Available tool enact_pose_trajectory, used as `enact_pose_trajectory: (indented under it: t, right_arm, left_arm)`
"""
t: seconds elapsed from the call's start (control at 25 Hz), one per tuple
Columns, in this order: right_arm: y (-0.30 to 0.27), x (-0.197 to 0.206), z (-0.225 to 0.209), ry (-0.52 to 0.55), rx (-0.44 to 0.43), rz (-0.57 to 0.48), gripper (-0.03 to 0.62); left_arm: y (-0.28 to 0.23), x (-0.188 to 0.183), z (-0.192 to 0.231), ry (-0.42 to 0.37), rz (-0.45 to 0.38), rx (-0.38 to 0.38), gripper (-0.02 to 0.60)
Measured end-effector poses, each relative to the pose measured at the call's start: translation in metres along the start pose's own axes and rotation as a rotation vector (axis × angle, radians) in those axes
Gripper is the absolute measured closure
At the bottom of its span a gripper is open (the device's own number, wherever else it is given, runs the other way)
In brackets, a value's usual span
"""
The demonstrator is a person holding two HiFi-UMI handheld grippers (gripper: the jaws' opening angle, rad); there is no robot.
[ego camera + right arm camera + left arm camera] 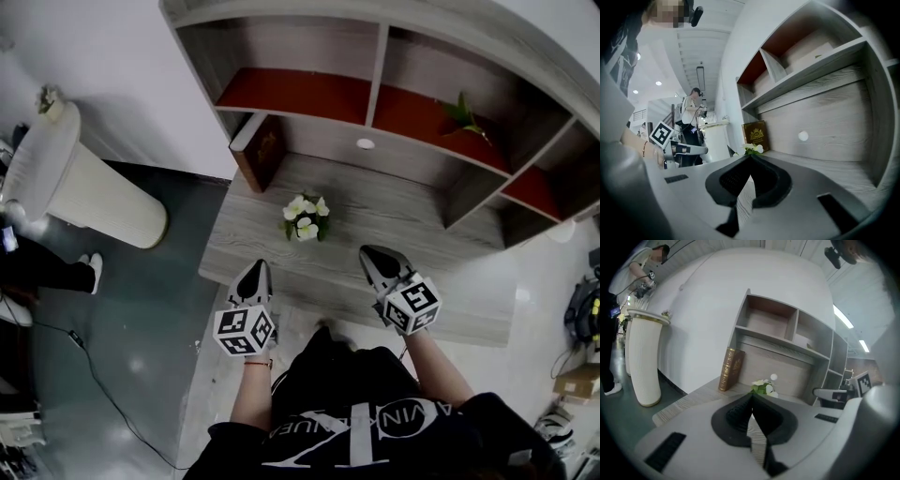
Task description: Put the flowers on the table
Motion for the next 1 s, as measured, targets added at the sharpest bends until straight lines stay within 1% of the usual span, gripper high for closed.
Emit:
enact_pose_trajectory:
  t: [0.32, 0.56, 0.8, 1.0]
  right_arm:
    - [0.016, -0.007, -0.001, 0.011, -0.023, 0.002, 0.585]
    - [0.027, -0.024, 0.002, 0.067, -0.044, -0.048, 0.585]
    - [0.035, -0.036, 0.002, 0.083, -0.053, -0.086, 0.585]
    - [0.040, -0.042, 0.000, 0.072, -0.043, -0.111, 0.585]
  left_arm:
    - [0.022, -0.015, -0.014, -0.042, -0.069, -0.058, 0.578]
    - [0.032, -0.027, -0.021, -0.061, -0.124, -0.093, 0.578]
    - [0.038, -0.035, -0.031, -0.083, -0.156, -0.107, 0.578]
    - [0.043, -0.043, -0.035, -0.107, -0.184, -0.111, 0.578]
Point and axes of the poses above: the fingertips, and each gripper's own axes: y backward along the fingers, z to its left, x out of its underside, the point moved 5 cm from there along y, backward along the fingers, and after that the axes turned 9 degrees about -z, right-handed, at the moved point
